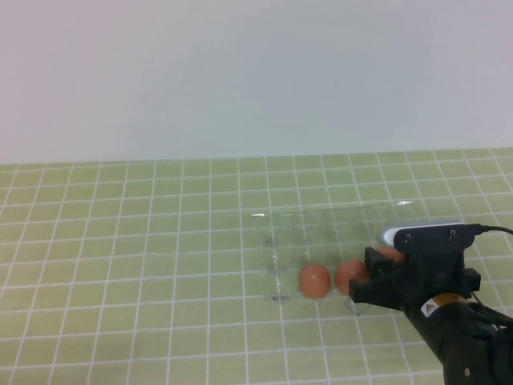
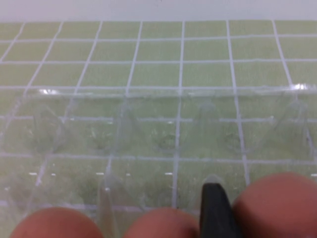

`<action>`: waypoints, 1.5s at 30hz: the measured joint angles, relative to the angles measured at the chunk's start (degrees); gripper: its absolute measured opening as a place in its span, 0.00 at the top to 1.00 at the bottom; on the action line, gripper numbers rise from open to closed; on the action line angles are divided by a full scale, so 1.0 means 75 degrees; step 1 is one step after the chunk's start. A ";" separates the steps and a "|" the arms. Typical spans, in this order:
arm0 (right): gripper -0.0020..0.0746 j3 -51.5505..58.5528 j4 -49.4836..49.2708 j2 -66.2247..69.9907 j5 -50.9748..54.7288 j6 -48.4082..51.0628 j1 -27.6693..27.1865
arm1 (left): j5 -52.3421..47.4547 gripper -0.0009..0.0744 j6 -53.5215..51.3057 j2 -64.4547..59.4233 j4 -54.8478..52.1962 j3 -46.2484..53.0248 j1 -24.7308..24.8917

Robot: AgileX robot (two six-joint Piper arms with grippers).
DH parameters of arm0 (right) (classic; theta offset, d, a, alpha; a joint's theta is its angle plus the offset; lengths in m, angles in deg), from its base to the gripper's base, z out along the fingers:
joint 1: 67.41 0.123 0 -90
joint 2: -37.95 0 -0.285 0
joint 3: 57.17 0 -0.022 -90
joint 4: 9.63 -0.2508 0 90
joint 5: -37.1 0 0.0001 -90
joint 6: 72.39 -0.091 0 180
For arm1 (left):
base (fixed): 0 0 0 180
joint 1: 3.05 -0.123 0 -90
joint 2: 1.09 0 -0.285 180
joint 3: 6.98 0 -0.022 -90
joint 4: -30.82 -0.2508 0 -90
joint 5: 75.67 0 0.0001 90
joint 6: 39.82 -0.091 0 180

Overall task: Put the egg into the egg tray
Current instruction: Place the egg in the egg tray

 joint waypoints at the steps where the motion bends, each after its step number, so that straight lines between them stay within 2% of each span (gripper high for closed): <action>1: 0.46 0.0000 0.0000 0.0033 0.0000 -0.0007 0.0000 | 0.0000 0.99 0.0000 0.0000 0.0000 0.0000 0.0000; 22: 0.46 -0.0013 0.0145 0.0406 -0.0367 -0.0019 0.0000 | 0.0000 0.99 0.0000 0.0000 0.0000 0.0000 0.0000; 31: 0.42 -0.0013 0.0162 0.0419 -0.0335 -0.0019 0.0000 | 0.0000 0.99 0.0000 0.0000 0.0000 0.0000 0.0000; 45: 0.41 -0.0013 0.0177 0.0223 -0.0305 0.0014 0.0049 | 0.0000 0.99 0.0000 0.0000 0.0000 0.0000 0.0000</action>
